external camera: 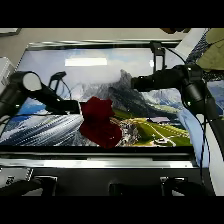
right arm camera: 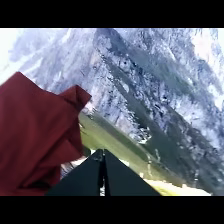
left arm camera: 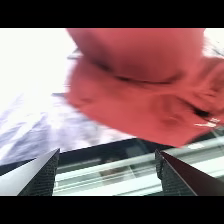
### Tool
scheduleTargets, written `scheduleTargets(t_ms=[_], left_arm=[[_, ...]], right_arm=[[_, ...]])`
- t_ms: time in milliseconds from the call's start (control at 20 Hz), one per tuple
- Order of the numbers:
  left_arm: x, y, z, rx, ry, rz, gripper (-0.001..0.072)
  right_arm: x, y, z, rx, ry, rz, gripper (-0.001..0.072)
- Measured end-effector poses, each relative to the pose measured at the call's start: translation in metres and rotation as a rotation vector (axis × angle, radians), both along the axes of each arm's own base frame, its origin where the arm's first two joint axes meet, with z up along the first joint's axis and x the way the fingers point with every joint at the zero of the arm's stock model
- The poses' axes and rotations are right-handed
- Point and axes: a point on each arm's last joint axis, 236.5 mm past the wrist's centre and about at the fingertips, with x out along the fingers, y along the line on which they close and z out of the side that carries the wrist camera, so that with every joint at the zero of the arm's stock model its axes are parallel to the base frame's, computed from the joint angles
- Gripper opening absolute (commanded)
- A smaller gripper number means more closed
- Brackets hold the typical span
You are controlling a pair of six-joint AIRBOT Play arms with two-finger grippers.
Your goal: Fold the clothes and pants, and hang the long-sleeved shirts on hangers.
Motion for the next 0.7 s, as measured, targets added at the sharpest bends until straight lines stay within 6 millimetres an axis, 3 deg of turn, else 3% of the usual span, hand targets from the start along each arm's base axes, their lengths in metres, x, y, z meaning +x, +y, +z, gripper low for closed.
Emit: scheduleTargets(t_ms=[50, 200, 300, 350, 500, 700], left_arm=[[0.002, 0.014, 0.002, 0.014, -0.002, 0.027, 0.0684], [0.003, 0.043, 0.006, 0.037, 0.005, 0.082, 0.0684], [0.002, 0.052, 0.007, 0.045, 0.01, 0.103, 0.0684], [0.003, 0.055, 0.007, 0.048, 0.011, 0.109, 0.0684], [0.004, 0.059, 0.006, 0.052, 0.016, 0.118, 0.0684], [0.004, 0.061, -0.001, 0.058, 0.039, 0.121, 0.0684]], right_arm=[[0.001, -0.003, 0.0, 0.013, 0.01, -0.026, 0.0179], [0.008, -0.037, -0.017, 0.039, 0.097, -0.148, 0.0219], [0.001, -0.058, -0.053, 0.083, 0.241, -0.194, 0.0433], [-0.008, -0.06, -0.074, 0.118, 0.322, -0.184, 0.0446], [-0.053, -0.033, -0.13, 0.271, 0.56, -0.074, 0.0446], [-0.107, 0.009, -0.175, 0.371, 0.722, 0.038, 0.0446]])
